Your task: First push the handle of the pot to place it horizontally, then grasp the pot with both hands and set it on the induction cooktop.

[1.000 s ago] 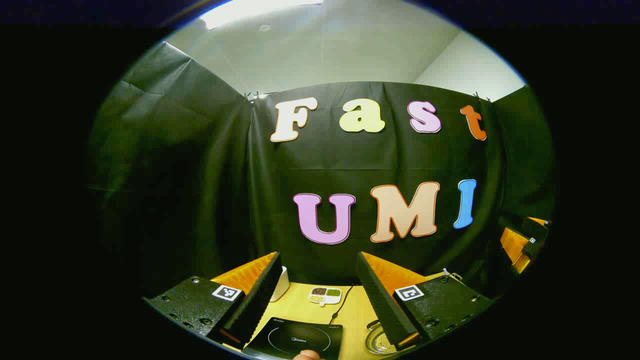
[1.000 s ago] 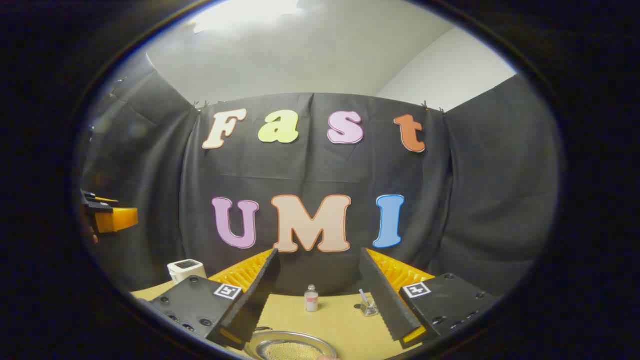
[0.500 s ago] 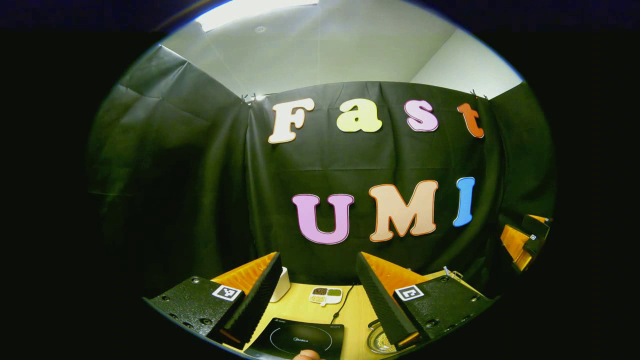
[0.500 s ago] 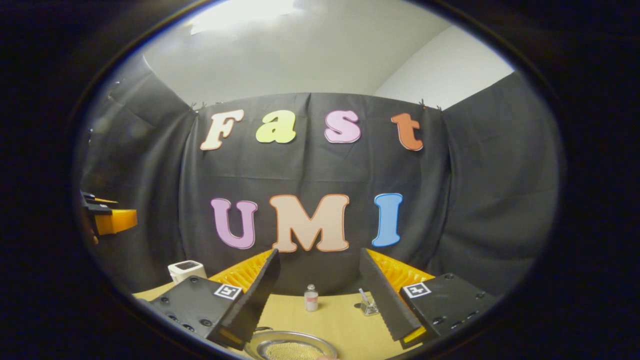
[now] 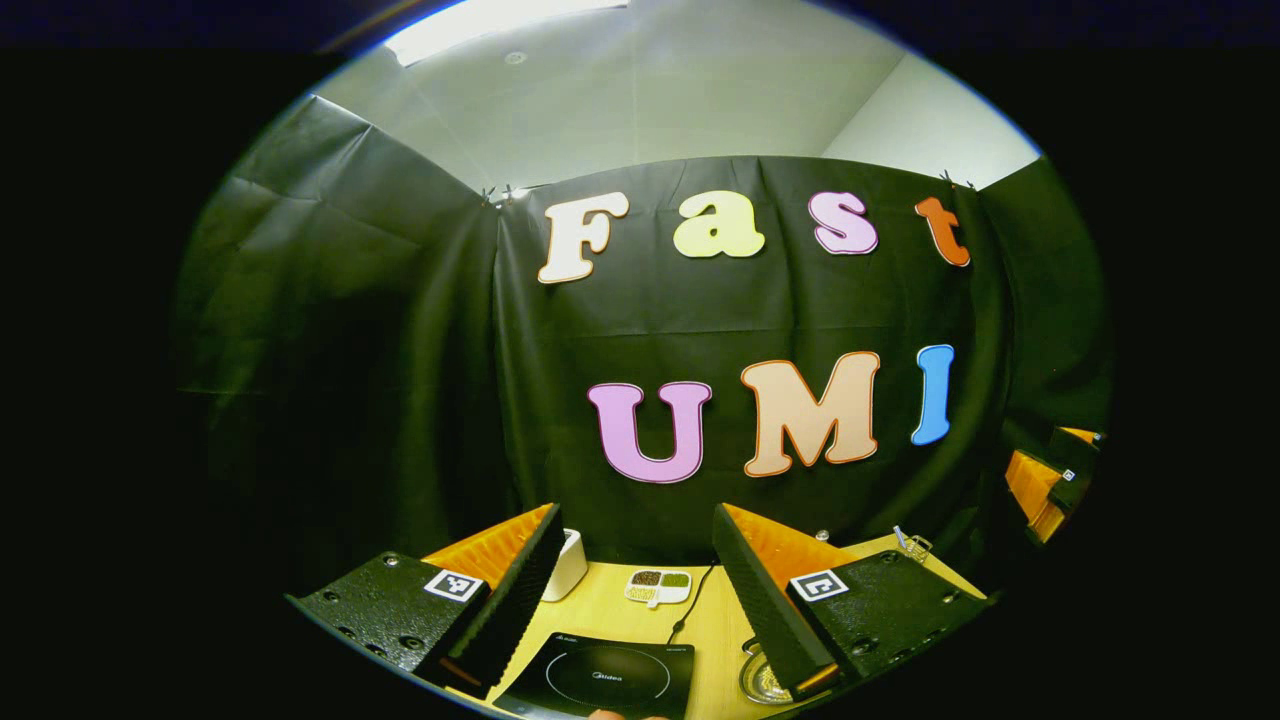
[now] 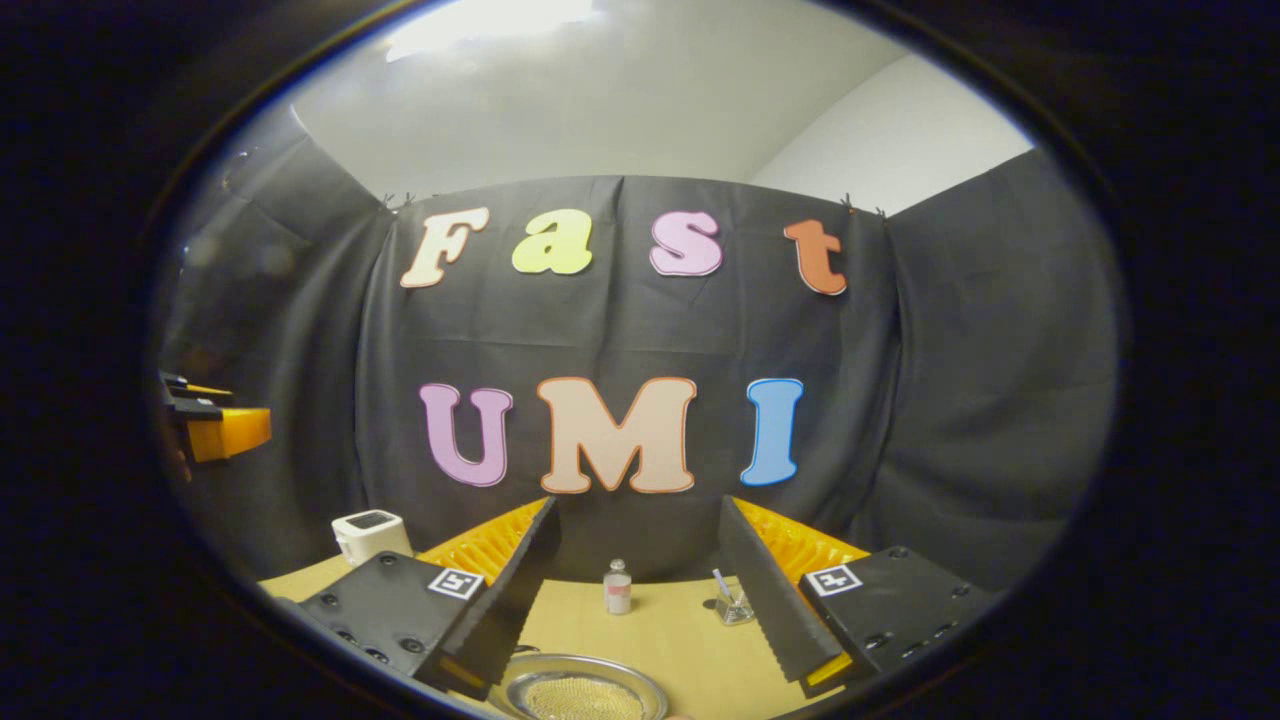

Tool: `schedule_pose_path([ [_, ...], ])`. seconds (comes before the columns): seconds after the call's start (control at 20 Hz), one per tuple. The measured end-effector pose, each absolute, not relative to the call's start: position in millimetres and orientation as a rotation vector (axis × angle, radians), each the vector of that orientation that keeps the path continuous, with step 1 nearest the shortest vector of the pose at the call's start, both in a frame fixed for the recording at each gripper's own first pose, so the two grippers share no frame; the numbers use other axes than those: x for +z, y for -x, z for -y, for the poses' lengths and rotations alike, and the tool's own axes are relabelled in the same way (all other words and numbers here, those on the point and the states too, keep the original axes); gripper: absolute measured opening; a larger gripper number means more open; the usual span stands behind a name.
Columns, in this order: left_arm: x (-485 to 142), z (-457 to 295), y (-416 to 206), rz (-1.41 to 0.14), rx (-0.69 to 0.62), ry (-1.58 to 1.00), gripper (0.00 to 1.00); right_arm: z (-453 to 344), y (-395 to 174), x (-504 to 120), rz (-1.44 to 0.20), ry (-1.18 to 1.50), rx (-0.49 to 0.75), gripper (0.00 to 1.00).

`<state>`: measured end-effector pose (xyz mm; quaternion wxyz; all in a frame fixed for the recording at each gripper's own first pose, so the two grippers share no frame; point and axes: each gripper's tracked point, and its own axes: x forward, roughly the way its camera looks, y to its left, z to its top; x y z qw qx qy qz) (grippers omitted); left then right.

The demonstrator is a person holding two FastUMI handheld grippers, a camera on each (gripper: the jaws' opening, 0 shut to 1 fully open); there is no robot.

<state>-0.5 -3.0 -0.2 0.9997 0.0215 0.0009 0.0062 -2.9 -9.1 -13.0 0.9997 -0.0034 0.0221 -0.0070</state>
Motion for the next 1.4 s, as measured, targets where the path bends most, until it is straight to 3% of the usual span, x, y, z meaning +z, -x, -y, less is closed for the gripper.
schedule_pose_path([
  [0.05, 1.1, 3.0, -0.1, -0.001, 0.014, -0.048, 0.93, 9.5, 3.2, -13.9, -0.049, 0.007, -0.015, 0.97],
  [0.15, 1.8, 2.9, 0.7, 0.005, 0.016, -0.046, 0.93, 7.1, 2.9, -16.6, -0.064, 0.001, -0.014, 0.82],
  [0.25, 3.1, 5.0, 1.5, 0.010, 0.011, -0.031, 0.93, 6.7, 7.6, -20.0, -0.095, -0.008, -0.024, 0.80],
  [0.35, 3.3, 3.2, 2.2, 0.014, 0.013, -0.030, 0.93, 4.7, 6.8, -28.5, -0.129, -0.028, -0.009, 0.31],
  [0.4, 3.1, 2.4, 2.5, 0.016, 0.016, -0.035, 0.93, 1.8, 5.5, -33.1, -0.140, -0.041, 0.013, 0.24],
  [0.45, 4.8, 2.2, 2.7, 0.019, 0.018, -0.040, 0.93, -0.1, 7.3, -32.7, -0.141, -0.050, 0.022, 0.24],
  [0.55, 5.8, 3.2, 4.4, 0.027, 0.021, -0.042, 0.93, 7.7, 1.5, -33.5, -0.143, -0.057, -0.006, 0.05],
  [0.95, 13.5, 5.2, 12.9, 0.052, 0.022, -0.033, 0.93, 5.1, 16.7, -30.5, -0.114, -0.032, 0.045, 0.02],
  [1.4, 17.9, 8.0, 19.3, 0.067, 0.024, -0.040, 0.96, 6.3, 30.7, -99.3, -0.274, -0.024, 0.077, 0.04],
])
